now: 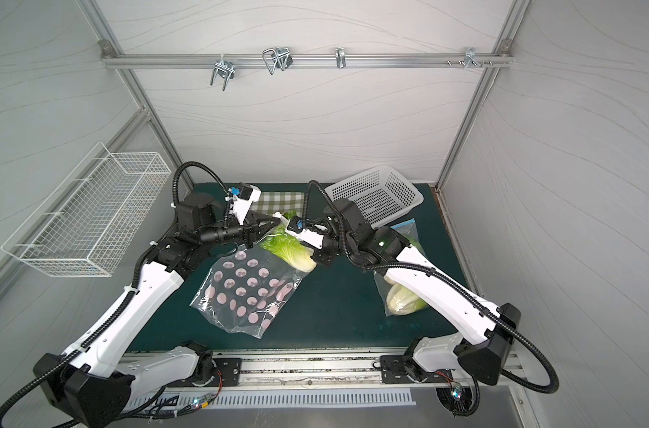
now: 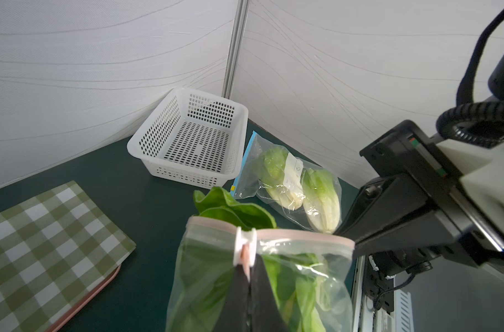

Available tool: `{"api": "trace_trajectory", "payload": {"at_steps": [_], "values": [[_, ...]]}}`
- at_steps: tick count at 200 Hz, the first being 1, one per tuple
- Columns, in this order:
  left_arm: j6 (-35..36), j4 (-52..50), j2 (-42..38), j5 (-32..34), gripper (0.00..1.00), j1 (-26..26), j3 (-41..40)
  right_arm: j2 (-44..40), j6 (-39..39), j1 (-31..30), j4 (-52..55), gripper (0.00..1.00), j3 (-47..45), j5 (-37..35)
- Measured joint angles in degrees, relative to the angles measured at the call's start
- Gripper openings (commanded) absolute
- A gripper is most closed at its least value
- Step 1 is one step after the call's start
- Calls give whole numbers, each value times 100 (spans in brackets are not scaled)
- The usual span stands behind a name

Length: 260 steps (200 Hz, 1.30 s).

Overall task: Put the chinese cabbages into a zipper bag and zip it
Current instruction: Adjust the zipper food storage bag at the center of the board.

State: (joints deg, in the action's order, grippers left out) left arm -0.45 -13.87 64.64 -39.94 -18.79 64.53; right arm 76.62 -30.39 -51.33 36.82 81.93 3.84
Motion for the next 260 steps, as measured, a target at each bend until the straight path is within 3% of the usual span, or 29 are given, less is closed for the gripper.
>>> {"api": "trace_trajectory", "payload": {"at_steps": [21,58,85,104,125,135,175,193,236,260], "values": [[-129,120,-61,-125,0,-4,-44,256,-201,107,85,0,0,-227],[-192,181,-55,-177,0,0,-52,267,50,297,-68,0,-107,767],[-175,116,-7,-190,0,-11,-52,184,310,282,-350,0,-444,1115],[-199,76,50,-271,0,-11,-55,96,601,326,-599,15,-704,1519],[-267,188,76,-404,0,-7,-57,-68,1145,568,-671,43,-1012,2210],[-260,212,76,-483,0,-7,-57,-111,1410,743,-726,49,-1115,2490],[-55,22,155,-708,0,-92,-22,-284,3143,2103,-1497,55,-1412,3324],[66,-136,348,-765,0,-131,114,-240,3757,2544,-1766,60,-1366,3383],[319,-468,706,-881,0,-168,468,678,4271,2402,-1786,63,-330,3388],[374,-538,752,-901,0,-177,525,916,4454,2090,-1790,52,-260,3427]]}}
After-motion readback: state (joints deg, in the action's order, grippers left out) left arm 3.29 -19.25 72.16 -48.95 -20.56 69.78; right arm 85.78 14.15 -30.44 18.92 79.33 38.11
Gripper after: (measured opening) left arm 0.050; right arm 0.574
